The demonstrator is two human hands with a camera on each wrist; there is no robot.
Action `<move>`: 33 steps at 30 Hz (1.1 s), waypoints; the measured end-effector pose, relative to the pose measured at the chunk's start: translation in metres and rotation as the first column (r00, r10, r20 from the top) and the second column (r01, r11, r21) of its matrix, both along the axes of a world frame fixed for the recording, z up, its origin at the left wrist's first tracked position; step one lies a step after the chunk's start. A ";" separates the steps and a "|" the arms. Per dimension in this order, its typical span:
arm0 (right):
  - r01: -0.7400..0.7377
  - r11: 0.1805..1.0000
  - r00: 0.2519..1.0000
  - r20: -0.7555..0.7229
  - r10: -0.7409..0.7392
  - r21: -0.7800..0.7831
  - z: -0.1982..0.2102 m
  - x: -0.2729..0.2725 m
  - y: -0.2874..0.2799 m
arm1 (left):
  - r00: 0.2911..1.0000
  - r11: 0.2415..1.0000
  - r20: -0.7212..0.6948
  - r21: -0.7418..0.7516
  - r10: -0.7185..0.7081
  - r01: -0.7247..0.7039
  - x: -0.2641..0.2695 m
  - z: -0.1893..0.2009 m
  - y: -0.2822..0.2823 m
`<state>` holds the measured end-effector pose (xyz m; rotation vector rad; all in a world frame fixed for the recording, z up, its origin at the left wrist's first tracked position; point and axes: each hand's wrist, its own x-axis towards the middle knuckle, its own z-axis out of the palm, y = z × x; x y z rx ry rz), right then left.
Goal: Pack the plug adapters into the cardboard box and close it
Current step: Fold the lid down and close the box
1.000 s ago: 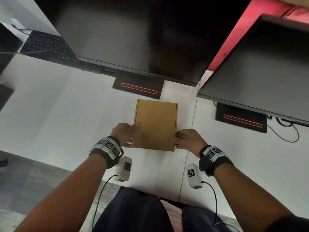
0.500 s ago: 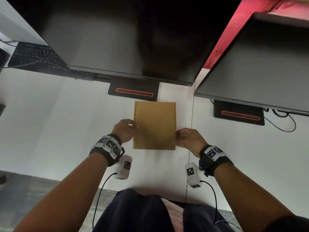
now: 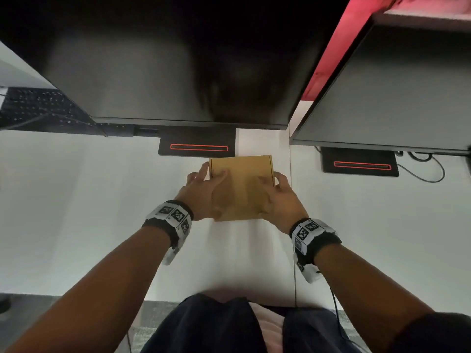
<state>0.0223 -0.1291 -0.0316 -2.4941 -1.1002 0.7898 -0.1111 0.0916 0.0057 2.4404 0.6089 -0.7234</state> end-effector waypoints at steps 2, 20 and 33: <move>0.014 0.999 0.999 0.048 -0.012 -0.039 -0.002 -0.004 0.000 | 0.996 0.989 0.020 0.120 -0.088 0.085 0.003 -0.002 -0.005; 0.165 0.974 0.975 0.173 -0.139 -0.152 0.017 0.030 -0.071 | 0.950 0.931 0.098 0.251 -0.298 0.266 0.071 0.005 -0.085; -0.022 0.973 0.986 0.157 0.060 -0.230 0.048 0.075 -0.085 | 0.970 0.875 -0.103 0.419 -0.220 0.243 0.098 0.027 -0.123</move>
